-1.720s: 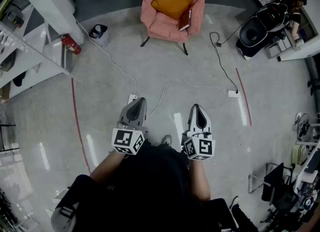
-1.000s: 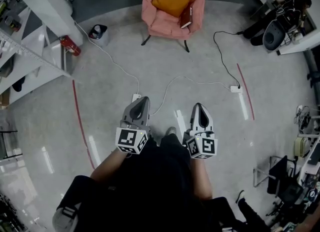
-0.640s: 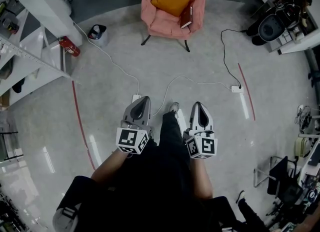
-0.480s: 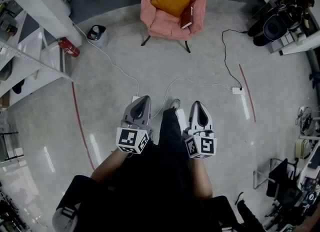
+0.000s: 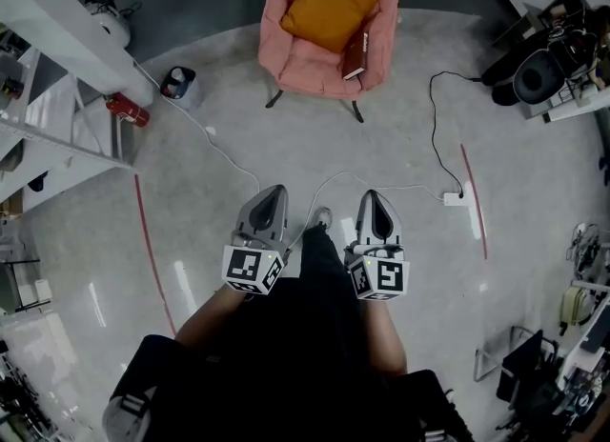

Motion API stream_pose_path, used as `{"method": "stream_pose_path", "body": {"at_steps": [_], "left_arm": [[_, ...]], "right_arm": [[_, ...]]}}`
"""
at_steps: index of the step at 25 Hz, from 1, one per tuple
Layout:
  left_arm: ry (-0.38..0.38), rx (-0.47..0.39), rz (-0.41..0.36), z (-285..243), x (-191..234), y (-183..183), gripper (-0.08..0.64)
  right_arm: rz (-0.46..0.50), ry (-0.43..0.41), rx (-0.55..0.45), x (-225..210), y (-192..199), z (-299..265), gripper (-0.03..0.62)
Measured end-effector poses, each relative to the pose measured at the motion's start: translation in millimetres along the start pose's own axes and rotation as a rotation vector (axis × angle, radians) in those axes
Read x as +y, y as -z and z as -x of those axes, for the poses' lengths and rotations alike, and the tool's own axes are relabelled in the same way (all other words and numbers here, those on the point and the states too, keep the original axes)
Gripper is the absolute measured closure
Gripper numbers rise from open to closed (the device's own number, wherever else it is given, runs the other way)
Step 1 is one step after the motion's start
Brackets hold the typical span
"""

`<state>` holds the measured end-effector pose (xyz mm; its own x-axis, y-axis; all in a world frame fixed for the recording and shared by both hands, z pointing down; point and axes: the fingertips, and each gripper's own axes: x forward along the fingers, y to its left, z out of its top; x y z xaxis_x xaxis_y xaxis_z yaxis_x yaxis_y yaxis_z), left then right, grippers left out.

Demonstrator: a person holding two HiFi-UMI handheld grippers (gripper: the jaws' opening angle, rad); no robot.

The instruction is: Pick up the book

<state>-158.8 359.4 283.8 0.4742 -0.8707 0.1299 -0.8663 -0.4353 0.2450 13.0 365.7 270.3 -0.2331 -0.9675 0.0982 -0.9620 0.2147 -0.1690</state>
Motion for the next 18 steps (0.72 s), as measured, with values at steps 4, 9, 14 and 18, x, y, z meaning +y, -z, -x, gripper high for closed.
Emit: {"method": "stream_pose_path", "body": {"at_steps": [4, 9, 14, 18], "left_arm": [[-0.023, -0.022, -0.071, -65, -6, -16, 0.557], [-0.028, -0.003, -0.037, -140, -8, -22, 0.557], [-0.052, -0.024, -0.046, -182, -8, -37, 0.557], [-0.056, -0.013, -0.048, -202, -9, -40, 0.557]], "right_arm": [[0.0, -0.03, 0.021, -36, -11, -54, 0.591], [-0.004, -0.064, 0.021, -75, -25, -109, 0.591], [-0.004, -0.077, 0.013, -110, -36, -144, 0.591], [-0.019, -0.066, 0.026, -128, -36, -160, 0.591]]}}
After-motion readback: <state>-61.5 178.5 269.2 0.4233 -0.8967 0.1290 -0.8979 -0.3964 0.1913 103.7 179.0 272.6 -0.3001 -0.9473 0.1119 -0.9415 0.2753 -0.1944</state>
